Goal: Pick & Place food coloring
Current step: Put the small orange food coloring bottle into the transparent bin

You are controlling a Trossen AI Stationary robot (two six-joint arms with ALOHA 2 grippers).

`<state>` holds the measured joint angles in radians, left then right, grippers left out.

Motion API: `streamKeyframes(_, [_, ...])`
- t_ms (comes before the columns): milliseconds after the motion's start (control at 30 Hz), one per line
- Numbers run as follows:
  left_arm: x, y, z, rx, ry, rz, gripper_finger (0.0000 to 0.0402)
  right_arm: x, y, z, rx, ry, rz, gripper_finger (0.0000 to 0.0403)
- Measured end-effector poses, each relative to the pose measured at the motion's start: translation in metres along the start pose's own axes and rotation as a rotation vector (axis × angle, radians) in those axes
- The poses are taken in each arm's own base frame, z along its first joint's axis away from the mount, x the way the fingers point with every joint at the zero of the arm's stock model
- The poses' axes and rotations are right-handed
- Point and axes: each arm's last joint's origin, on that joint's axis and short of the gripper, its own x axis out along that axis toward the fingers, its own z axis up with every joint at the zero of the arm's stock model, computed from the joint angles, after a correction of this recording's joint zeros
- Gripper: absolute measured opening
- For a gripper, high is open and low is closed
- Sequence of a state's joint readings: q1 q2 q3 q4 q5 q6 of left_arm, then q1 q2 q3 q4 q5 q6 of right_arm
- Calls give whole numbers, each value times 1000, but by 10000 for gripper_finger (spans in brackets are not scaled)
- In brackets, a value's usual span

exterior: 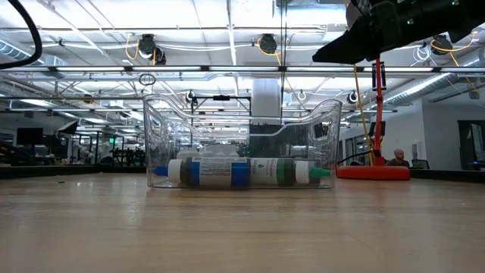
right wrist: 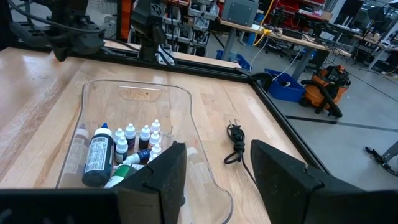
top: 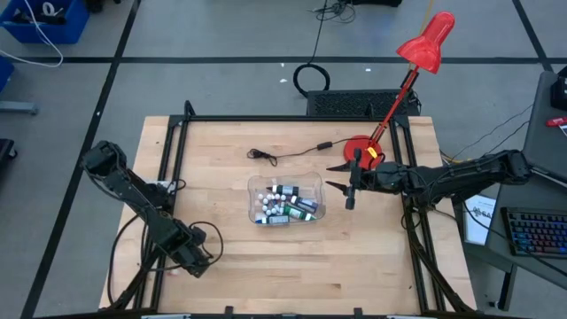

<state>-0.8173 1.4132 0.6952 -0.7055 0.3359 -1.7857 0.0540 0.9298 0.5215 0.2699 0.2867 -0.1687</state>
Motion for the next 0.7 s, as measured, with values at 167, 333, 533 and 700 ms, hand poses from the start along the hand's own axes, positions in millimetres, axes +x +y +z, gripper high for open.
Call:
streamKeyframes(167, [0, 0, 1, -19, -15, -2, 16, 0, 0, 0, 0, 0, 0, 171])
streamKeyframes(333, [0, 0, 0, -36, 16, 4, 51, 0, 0, 0, 0, 0, 0, 171])
streamKeyframes(533, [0, -5, 0, -62, -37, -57, 86, 0, 0, 0, 0, 0, 0, 171])
streamKeyframes(700, [-1, -15, 0, 305, -145, -169, 121, 0, 0, 0, -9, 1, 0, 171])
